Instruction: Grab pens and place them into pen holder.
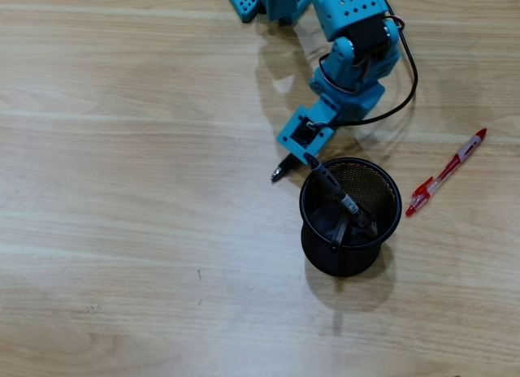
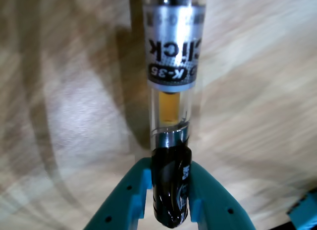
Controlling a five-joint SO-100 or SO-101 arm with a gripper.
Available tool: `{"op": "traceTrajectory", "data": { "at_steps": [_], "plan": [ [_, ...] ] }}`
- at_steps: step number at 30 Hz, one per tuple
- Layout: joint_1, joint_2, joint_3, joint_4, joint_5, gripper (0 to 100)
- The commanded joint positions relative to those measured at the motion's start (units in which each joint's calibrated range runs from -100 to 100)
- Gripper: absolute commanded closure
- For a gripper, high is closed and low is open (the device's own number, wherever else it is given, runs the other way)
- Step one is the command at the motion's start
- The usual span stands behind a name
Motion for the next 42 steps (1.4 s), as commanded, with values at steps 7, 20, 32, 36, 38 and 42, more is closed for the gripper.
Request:
{"op": "traceTrajectory", "data": {
  "at_steps": [7,20,32,36,38,42],
  "plan": [
    [12.0,-20.6,10.1,0.6,8.1,98],
    [24.8,-34.7,-8.9,-0.4,29.7,98],
    [17.9,-34.9,-20.4,-33.9,40.5,98],
    [15.6,-34.5,-17.0,-48.1,40.5,98],
    [14.9,-34.5,-13.0,-55.0,40.3,98],
    [12.9,-34.4,0.5,-72.7,38.7,98]
  ]
}}
